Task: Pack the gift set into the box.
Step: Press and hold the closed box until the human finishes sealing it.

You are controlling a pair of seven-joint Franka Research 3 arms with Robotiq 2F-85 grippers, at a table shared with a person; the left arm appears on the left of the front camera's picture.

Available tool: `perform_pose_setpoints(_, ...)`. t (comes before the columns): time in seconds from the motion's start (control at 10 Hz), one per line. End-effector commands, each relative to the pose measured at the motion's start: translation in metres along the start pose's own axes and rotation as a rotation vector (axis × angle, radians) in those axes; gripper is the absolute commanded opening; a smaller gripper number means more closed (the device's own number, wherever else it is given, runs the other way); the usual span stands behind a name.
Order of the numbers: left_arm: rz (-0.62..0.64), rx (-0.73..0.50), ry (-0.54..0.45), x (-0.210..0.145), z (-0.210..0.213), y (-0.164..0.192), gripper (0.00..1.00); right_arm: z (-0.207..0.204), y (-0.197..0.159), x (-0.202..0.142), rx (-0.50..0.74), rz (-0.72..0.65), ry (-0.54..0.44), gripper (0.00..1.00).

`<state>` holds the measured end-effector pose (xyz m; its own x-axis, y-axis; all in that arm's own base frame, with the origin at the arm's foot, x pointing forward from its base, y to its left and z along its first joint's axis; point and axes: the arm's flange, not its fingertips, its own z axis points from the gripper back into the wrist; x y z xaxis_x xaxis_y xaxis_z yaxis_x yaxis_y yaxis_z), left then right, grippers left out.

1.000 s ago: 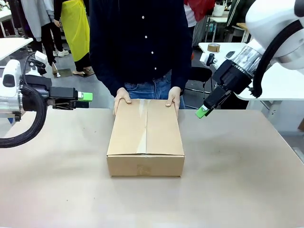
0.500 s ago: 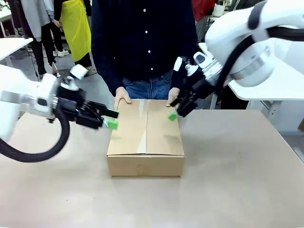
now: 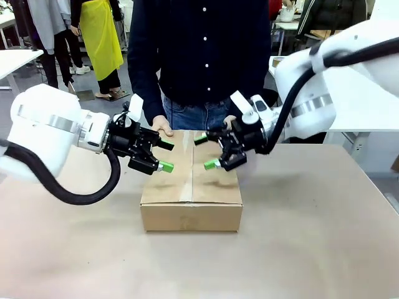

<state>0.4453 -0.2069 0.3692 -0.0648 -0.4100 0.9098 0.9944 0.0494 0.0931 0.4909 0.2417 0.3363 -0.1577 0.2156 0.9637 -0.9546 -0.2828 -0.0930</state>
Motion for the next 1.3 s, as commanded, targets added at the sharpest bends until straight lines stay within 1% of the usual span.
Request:
perform_pose_setpoints(0.0,-0.013,0.027,-0.086,-0.014,-0.013,0.015,1.0,0.018,-0.006,-0.027,0.009,-0.066,0.015,1.0)
perform_pose_setpoints(0.1,-0.008,0.009,-0.098,-0.024,-0.013,0.021,1.0,0.027,-0.002,-0.034,-0.024,-0.095,0.021,1.0)
perform_pose_setpoints(0.3,0.0,-0.028,-0.081,-0.044,-0.012,0.025,1.0,0.037,0.002,-0.039,-0.075,-0.125,0.042,1.0)
perform_pose_setpoints(0.4,0.021,-0.043,-0.069,-0.053,-0.012,0.026,1.0,0.036,0.002,-0.044,-0.088,-0.149,0.064,1.0)
perform_pose_setpoints(0.7,0.024,-0.063,-0.053,-0.069,-0.014,0.03,1.0,0.032,-0.002,-0.054,-0.133,-0.194,0.104,1.0)
perform_pose_setpoints(0.9,0.104,-0.1,-0.058,-0.078,-0.014,0.032,1.0,0.034,-0.004,-0.06,-0.162,-0.22,0.108,1.0)
perform_pose_setpoints(1.0,0.153,-0.112,-0.056,-0.082,-0.014,0.033,1.0,0.04,-0.005,-0.053,-0.11,-0.179,0.084,1.0)
perform_pose_setpoints(1.1,0.06,-0.071,-0.075,-0.067,-0.013,0.028,1.0,0.04,-0.005,-0.053,-0.11,-0.179,0.084,1.0)
perform_pose_setpoints(1.2,0.06,-0.071,-0.075,-0.067,-0.013,0.028,1.0,0.04,-0.005,-0.053,-0.11,-0.179,0.084,1.0)
